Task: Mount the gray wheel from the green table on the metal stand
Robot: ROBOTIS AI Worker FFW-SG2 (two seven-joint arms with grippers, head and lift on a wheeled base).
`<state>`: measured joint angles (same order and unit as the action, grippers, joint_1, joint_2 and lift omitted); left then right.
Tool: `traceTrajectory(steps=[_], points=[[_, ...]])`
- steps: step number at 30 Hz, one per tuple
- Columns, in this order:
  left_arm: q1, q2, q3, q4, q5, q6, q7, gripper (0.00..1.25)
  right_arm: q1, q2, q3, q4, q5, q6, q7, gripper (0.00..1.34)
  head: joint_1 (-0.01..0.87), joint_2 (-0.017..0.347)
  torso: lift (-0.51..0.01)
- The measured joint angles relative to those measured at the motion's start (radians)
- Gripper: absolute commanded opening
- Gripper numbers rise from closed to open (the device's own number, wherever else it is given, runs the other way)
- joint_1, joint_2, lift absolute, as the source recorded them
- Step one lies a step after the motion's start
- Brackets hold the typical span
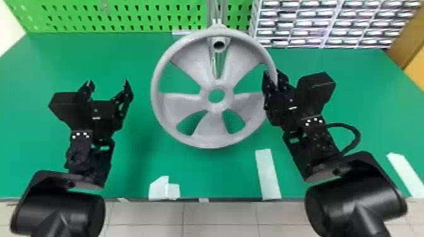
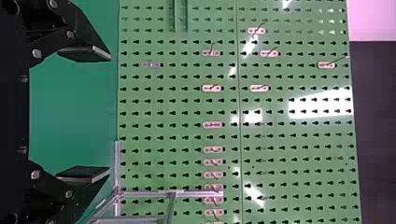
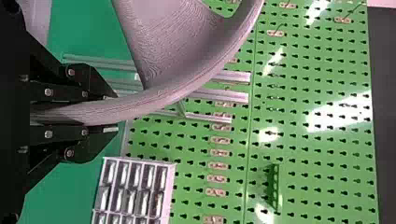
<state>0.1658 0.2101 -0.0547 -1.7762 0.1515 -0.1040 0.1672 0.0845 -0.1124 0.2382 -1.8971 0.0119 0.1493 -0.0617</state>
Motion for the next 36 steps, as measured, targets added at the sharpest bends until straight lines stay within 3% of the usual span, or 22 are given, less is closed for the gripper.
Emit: traceTrajectory(steps=[9, 31, 36], points=[[0.04, 0.0, -0.018, -0.048, 0.0, 0.033, 0.0, 0.85, -0.004, 0.003, 0.009, 0.006, 0.025, -0.027, -0.057, 0.17, 0.867, 0.052, -0.1], [0.156, 0.0, -0.05, -0.147, 0.031, 0.073, 0.0, 0.84, -0.021, 0.038, 0.003, 0.049, 0.004, -0.092, -0.107, 0.17, 0.867, 0.052, -0.1], [0.159, 0.0, -0.056, -0.147, 0.041, 0.074, 0.0, 0.75, -0.033, 0.049, 0.016, 0.065, -0.019, -0.113, -0.13, 0.17, 0.867, 0.052, -0.1]])
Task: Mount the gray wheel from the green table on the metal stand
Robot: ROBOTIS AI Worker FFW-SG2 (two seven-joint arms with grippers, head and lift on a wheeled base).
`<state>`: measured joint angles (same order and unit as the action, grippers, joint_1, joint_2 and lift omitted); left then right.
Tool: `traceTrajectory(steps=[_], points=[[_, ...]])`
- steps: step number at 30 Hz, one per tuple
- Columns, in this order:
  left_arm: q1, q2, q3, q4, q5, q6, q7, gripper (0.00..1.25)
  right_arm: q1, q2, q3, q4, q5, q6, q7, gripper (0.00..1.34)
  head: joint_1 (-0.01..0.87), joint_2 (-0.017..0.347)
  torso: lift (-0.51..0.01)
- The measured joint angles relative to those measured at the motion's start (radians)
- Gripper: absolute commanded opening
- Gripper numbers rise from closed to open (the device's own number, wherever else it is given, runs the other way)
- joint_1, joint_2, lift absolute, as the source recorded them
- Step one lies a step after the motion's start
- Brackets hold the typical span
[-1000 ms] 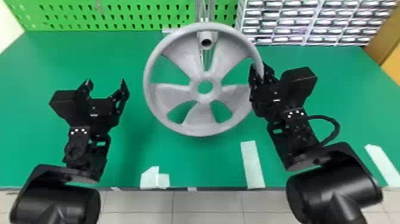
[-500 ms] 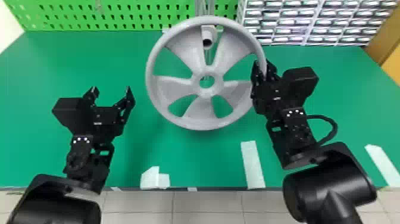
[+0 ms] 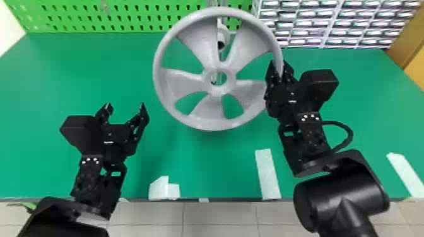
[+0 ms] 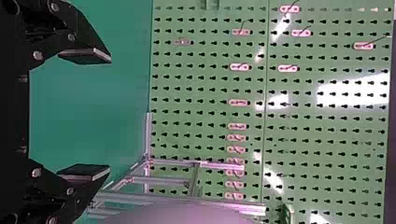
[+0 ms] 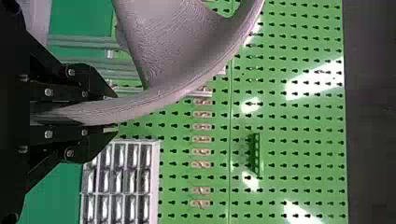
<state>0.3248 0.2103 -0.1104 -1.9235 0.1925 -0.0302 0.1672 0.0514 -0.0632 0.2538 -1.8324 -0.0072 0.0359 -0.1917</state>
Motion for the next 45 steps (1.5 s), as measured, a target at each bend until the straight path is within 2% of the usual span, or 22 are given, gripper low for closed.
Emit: traceTrajectory(steps=[2, 8, 24, 29, 37, 45], points=[[0.001, 0.0, -0.003, 0.001, 0.005, 0.001, -0.001, 0.72, -0.007, 0.003, 0.008, 0.007, -0.004, -0.008, -0.009, 0.17, 0.867, 0.052, -0.1], [-0.01, 0.005, -0.024, 0.02, 0.029, 0.003, -0.038, 0.74, -0.026, 0.009, 0.026, 0.028, -0.02, -0.033, -0.036, 0.17, 0.867, 0.052, -0.1], [-0.108, 0.012, -0.074, 0.09, 0.031, -0.023, -0.113, 0.75, -0.065, 0.022, 0.048, 0.07, -0.033, -0.078, -0.102, 0.17, 0.867, 0.052, -0.1], [-0.136, 0.012, -0.087, 0.111, 0.05, -0.024, -0.161, 0.75, -0.069, 0.022, 0.052, 0.076, -0.036, -0.086, -0.111, 0.17, 0.867, 0.052, -0.1], [-0.173, 0.012, -0.107, 0.152, 0.112, -0.04, -0.197, 0.74, -0.076, 0.022, 0.062, 0.084, -0.037, -0.095, -0.113, 0.17, 0.867, 0.052, -0.1], [-0.19, 0.012, -0.116, 0.164, 0.133, -0.047, -0.204, 0.74, -0.076, 0.022, 0.062, 0.088, -0.037, -0.099, -0.118, 0.17, 0.867, 0.052, -0.1]])
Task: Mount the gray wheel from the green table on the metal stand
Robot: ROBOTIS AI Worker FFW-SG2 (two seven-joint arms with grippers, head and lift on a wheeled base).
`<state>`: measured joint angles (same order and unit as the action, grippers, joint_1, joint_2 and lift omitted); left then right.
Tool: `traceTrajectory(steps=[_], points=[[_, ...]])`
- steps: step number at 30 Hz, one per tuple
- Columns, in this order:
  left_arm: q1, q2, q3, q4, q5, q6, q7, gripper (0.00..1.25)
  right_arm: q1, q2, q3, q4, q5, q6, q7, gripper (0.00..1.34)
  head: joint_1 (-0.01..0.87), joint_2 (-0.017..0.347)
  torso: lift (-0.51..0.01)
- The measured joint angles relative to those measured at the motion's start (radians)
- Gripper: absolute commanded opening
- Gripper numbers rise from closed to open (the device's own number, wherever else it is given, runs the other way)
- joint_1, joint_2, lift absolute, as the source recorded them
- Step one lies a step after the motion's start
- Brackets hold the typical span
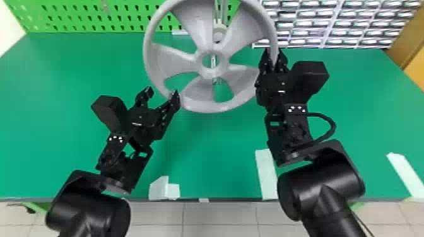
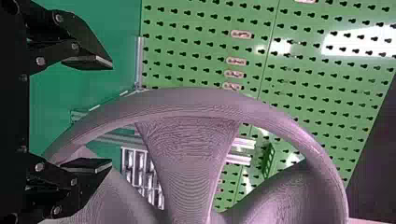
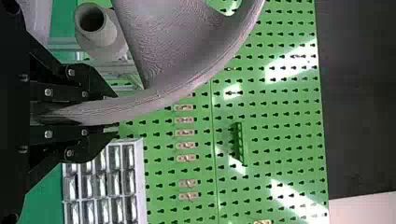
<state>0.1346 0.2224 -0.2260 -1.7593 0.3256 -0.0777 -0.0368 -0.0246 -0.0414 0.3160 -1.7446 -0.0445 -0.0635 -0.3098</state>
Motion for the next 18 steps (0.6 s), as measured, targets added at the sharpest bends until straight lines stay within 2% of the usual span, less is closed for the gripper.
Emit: traceTrajectory(steps=[15, 18], points=[[-0.052, -0.001, -0.024, 0.055, 0.08, -0.037, 0.001, 0.74, 0.002, 0.0, 0.007, 0.005, -0.003, -0.022, -0.017, 0.17, 0.867, 0.052, -0.1], [-0.062, -0.002, -0.029, 0.065, 0.095, -0.041, 0.0, 0.7, 0.003, 0.0, 0.009, 0.006, -0.004, -0.025, -0.017, 0.17, 0.867, 0.052, -0.1]])
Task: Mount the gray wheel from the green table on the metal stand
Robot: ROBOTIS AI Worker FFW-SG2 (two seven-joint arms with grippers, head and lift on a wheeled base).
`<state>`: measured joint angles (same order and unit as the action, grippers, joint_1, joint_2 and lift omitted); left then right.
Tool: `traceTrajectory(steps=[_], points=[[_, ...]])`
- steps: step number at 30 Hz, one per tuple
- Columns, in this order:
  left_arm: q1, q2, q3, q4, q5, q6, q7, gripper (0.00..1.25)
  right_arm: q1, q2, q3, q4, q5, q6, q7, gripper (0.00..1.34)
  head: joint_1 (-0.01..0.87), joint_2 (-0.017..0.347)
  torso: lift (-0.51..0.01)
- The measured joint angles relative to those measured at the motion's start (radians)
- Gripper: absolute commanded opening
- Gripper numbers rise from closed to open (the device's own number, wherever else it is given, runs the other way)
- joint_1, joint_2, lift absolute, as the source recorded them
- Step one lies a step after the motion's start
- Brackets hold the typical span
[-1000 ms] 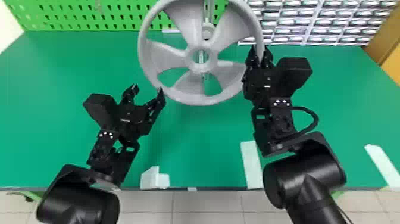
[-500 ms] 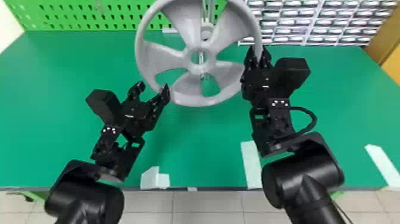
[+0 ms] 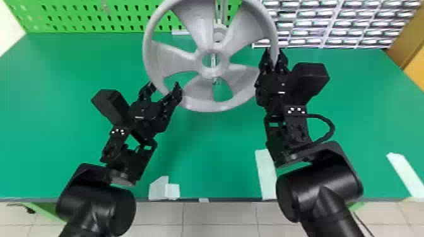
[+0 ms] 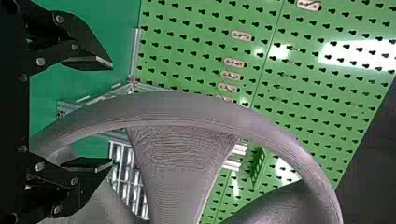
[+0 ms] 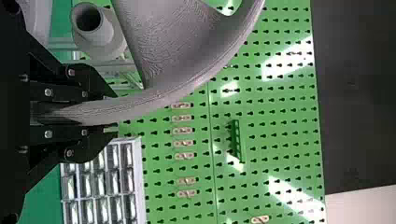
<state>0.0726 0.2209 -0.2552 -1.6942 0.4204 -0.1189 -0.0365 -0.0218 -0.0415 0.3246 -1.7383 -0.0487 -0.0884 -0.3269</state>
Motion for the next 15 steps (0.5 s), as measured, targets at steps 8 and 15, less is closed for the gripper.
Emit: traceTrajectory(steps=[8, 15], points=[[-0.013, 0.0, -0.007, 0.023, 0.028, -0.009, 0.008, 0.61, 0.001, -0.001, 0.005, 0.003, -0.003, -0.005, 0.0, 0.17, 0.867, 0.052, -0.1], [-0.041, 0.0, -0.021, 0.046, 0.052, -0.023, 0.01, 0.49, 0.001, -0.004, 0.012, 0.006, -0.005, -0.007, 0.0, 0.17, 0.867, 0.052, -0.1]])
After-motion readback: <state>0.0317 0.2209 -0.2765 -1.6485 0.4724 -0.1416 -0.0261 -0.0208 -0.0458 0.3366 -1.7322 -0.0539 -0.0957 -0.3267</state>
